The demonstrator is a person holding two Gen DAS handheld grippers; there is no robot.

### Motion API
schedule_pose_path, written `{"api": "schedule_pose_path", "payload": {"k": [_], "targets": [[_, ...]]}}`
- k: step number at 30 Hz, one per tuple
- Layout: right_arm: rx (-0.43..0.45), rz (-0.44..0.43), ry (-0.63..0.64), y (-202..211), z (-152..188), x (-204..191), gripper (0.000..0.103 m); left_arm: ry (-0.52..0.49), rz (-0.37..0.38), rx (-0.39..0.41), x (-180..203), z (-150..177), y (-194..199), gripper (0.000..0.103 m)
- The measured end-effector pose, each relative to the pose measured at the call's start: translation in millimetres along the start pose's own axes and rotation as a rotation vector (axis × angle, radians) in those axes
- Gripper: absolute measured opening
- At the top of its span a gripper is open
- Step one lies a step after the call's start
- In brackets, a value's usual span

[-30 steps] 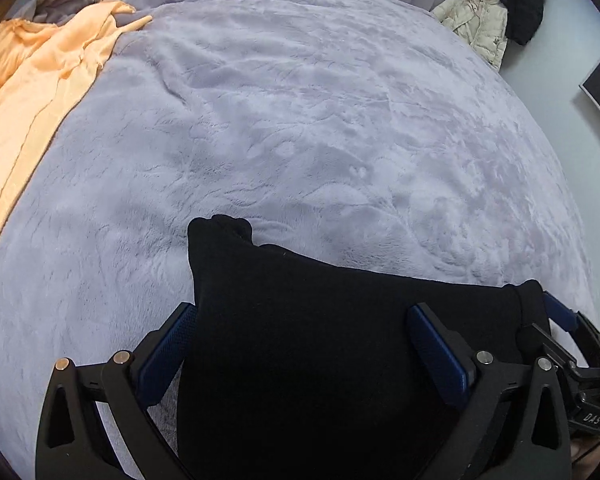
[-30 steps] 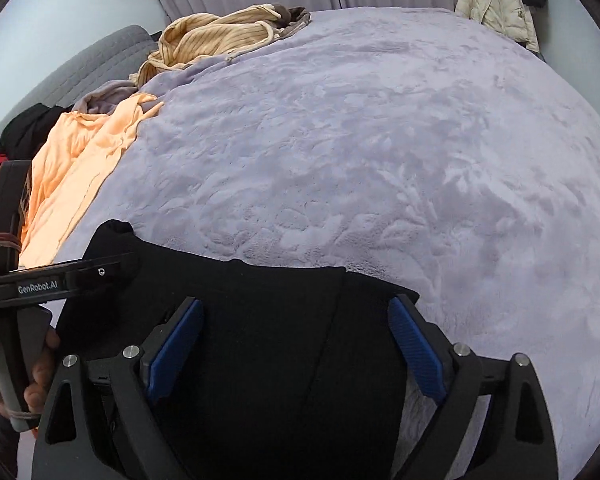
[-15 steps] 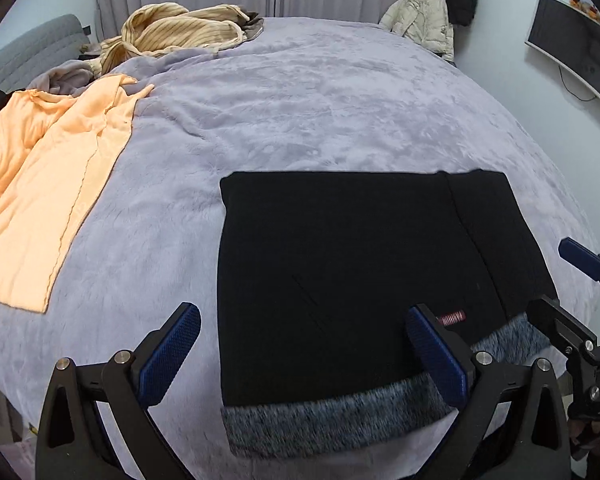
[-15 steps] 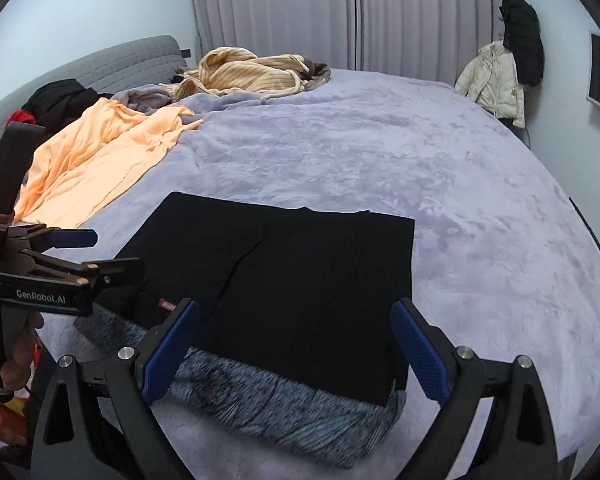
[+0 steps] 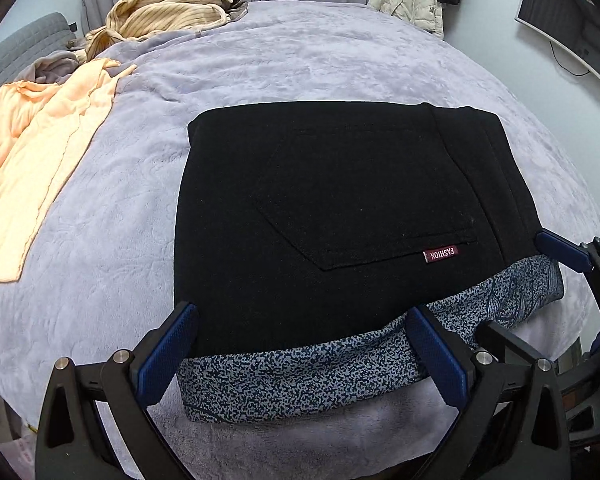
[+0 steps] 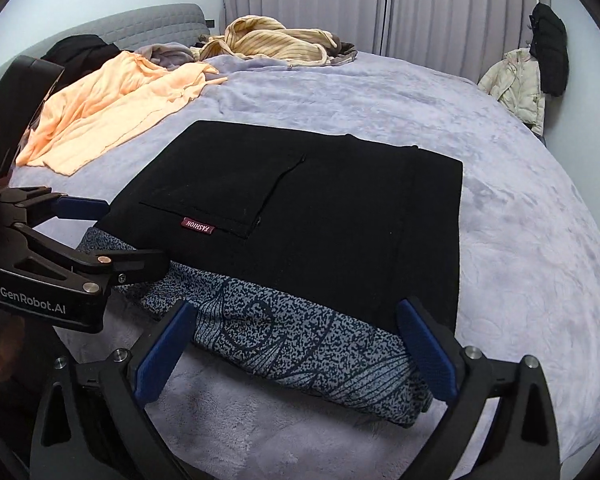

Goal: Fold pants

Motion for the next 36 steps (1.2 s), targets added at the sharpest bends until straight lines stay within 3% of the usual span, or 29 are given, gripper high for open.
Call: {"api": "schedule_pose_path", "payload": {"k": [3, 7, 10, 11, 16, 20, 22, 25, 27, 31, 33, 36], "targets": [[-0.016, 0.009, 0.038, 13.3, -2.6, -3.2, 0.101, 0.019, 0.003, -0.012, -1.2, -2.1, 7.0, 0.103], [0.059, -0.020, 0.014, 37.9, -5.6, 0.6, 0.101, 0.067, 0.070, 0.031, -11.9, -10.4, 23.0, 0.103], [-0.048, -0.065, -0.014, 13.3, 5.7, 4.4, 0.101, 0.116, 0.087, -0.034, -22.9, -11.1, 4.4, 0.103], [-0.045, -0.062, -0.001, 13.6, 5.2, 3.9, 0.102, 0.121, 0.084, -0.028, -22.6, -9.7, 4.5, 0.103], [0.040, -0.108, -0.055, 33.5, -26.3, 22.6, 0.102, 0.143, 0.131, 0.050, -23.5, -23.6, 25.1, 0.103], [0.000, -0.052, -0.104, 1.2, -63.2, 41.2, 0.102, 0.178, 0.066, 0.016, -35.4, -56.6, 2.2, 0.103], [-0.055, -0.018, -0.111, -22.3, -80.1, 43.7, 0.102, 0.217, 0.095, -0.016, -36.7, -71.5, -13.8, 0.103], [-0.066, -0.078, -0.140, -41.8, -97.3, 47.3, 0.102, 0.217, 0.084, -0.012, -34.3, -85.4, -25.8, 0.103], [-0.081, -0.103, -0.170, -58.1, -101.6, 49.4, 0.103, 0.175, 0.031, -0.033, -30.0, -88.5, -37.7, 0.103], [-0.195, 0.011, -0.226, -95.7, -87.7, 65.8, 0.102, 0.148, -0.001, -0.042, -34.4, -87.4, -45.7, 0.103], [-0.162, 0.023, -0.285, -80.4, -82.5, 72.7, 0.103, 0.160, 0.008, -0.028, -33.9, -78.1, -27.4, 0.103], [-0.007, 0.038, -0.263, -24.9, -67.6, 62.1, 0.103, 0.150, 0.031, 0.053, -29.5, -64.6, -2.2, 0.103]]}}
Point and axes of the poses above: each gripper's, at about its wrist camera, not at the fingertips, and y roughly against the way its jaws point, x to its right, z to its underside, the point moved 4 cm from there along -y, roughly the way its jaws point, and after that the axes turned 9 degrees about z, right-handed, at the moved point
